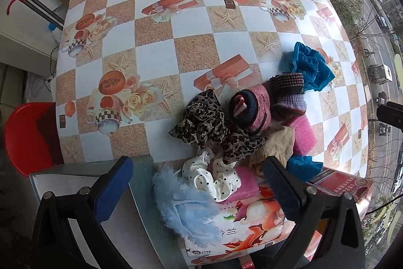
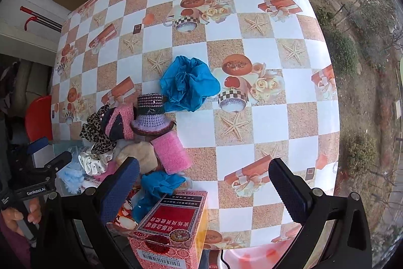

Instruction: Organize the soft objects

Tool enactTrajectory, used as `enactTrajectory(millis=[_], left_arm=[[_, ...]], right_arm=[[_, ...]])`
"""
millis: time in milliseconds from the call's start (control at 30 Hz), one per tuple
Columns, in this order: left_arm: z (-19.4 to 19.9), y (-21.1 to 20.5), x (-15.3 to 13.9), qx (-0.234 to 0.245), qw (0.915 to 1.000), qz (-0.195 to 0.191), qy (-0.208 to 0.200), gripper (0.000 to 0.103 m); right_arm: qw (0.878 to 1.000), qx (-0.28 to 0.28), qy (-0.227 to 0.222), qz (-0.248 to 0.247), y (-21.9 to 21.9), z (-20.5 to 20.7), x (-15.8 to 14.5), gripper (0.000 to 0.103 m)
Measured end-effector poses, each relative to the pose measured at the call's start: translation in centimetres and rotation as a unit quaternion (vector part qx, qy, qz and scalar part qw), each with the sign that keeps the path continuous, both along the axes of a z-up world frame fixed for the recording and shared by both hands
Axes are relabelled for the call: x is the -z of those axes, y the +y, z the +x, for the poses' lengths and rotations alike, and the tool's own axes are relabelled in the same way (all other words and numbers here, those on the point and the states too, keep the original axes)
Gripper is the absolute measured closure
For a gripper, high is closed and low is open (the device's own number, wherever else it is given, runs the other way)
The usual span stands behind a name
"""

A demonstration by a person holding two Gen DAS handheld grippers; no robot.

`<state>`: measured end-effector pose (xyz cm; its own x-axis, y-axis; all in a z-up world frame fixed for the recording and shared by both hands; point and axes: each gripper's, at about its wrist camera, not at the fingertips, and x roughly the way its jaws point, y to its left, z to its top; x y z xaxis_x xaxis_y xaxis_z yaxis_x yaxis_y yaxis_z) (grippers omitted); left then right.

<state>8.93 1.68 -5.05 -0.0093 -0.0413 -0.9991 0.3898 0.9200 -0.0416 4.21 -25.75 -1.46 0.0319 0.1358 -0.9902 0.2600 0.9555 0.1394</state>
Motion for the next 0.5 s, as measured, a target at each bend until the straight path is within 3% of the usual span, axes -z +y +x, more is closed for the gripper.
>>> enactTrajectory(millis=[133,267,433,500], left_arm=[[1.6,-0.6,3.1,-0.007,0.9985,0.007,0.055,0.000],[2.9,-1.3,5.1,-0.004,0.9974,0.032,0.064,0.001],[3.9,-1.4,8.1,-0.014,0.9936,0.048,0.101,0.013],[4.1,-1.4,9.1,-0.015,0.9919,0.061,0.110,0.023]], right_arm=[[1.000,0.002,0.012,0.022,-0.5,3.2,3.9,0.000],[0.999,0.010,0.023,0.033,-0.7,6.5,7.7,0.000],[0.998,0.011,0.039,0.051,-0.3,8.7,11.6,0.000],[0.997,0.011,0.048,0.058,-0.1,9.2,12.9,0.000]])
